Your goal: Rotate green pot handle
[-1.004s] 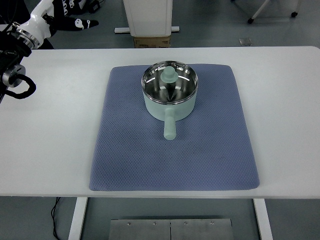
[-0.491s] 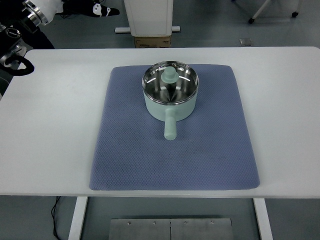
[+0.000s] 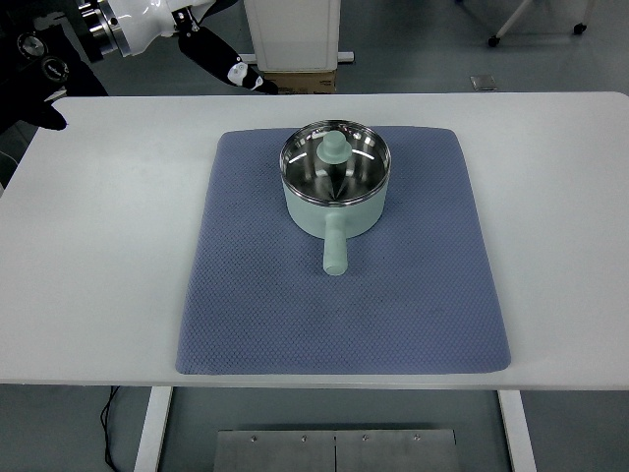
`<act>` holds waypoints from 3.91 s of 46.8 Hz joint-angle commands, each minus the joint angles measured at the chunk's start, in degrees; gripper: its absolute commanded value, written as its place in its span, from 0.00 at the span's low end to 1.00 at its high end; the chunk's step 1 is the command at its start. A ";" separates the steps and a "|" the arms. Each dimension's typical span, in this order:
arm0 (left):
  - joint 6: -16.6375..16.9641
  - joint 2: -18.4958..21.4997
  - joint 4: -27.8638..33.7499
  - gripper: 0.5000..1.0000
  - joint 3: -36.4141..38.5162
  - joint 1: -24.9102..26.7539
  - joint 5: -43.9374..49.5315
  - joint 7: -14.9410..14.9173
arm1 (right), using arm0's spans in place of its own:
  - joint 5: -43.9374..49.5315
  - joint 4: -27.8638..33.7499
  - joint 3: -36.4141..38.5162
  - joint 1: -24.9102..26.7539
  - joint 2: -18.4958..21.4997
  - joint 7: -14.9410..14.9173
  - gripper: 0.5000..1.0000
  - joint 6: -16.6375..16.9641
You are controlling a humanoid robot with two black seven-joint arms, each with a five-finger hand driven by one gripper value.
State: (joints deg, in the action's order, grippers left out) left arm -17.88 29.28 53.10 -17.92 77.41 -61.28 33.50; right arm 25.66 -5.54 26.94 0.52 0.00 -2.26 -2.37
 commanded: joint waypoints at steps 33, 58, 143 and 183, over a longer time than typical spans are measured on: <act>-9.01 -2.38 14.14 1.00 5.61 5.73 -20.10 1.50 | 0.00 0.00 -0.04 0.00 0.00 -0.03 1.00 0.00; -13.93 -9.24 14.49 1.00 11.77 7.75 -26.95 1.50 | 0.00 0.00 -0.04 0.00 0.00 0.06 1.00 0.00; -8.57 -17.94 7.64 1.00 24.07 5.91 -40.49 1.50 | 0.00 0.00 0.13 0.00 0.00 -0.03 1.00 0.00; -8.92 -15.83 8.08 1.00 28.03 8.89 -40.49 1.50 | 0.00 0.00 0.13 0.00 0.00 -0.03 1.00 0.00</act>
State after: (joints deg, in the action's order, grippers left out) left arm -26.85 12.72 61.18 9.94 86.26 -101.78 35.01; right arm 25.66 -5.54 26.94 0.52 0.00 -2.27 -2.37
